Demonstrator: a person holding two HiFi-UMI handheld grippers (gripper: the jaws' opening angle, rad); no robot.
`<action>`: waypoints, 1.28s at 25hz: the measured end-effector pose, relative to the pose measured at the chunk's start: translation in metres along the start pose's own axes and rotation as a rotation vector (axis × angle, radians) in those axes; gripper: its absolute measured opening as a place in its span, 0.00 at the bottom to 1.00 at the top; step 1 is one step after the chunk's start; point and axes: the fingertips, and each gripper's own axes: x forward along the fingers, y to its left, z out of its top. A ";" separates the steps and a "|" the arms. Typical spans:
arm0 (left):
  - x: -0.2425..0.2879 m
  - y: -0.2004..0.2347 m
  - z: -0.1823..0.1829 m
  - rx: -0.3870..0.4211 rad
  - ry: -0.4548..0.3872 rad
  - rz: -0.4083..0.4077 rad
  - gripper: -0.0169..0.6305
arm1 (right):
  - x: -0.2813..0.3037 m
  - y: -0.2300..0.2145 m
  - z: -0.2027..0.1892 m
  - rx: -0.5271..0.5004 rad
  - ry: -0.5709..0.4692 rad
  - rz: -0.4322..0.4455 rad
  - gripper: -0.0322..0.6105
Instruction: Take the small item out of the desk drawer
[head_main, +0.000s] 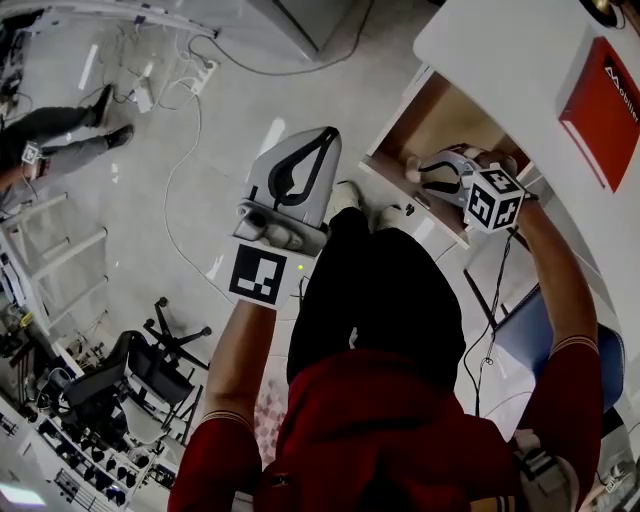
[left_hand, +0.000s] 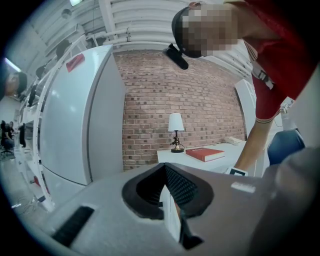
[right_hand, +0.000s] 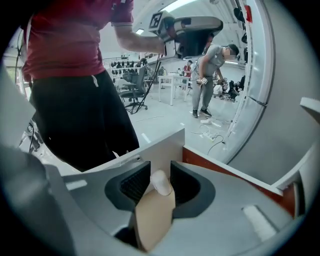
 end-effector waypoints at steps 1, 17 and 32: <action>0.000 0.002 -0.001 -0.001 0.006 0.007 0.03 | 0.005 0.001 -0.005 -0.009 0.012 0.017 0.24; 0.002 0.022 -0.026 -0.009 0.066 0.064 0.03 | 0.052 0.009 -0.054 -0.120 0.124 0.144 0.30; 0.003 0.029 -0.032 -0.016 0.080 0.063 0.03 | 0.063 -0.001 -0.052 -0.108 0.108 0.100 0.23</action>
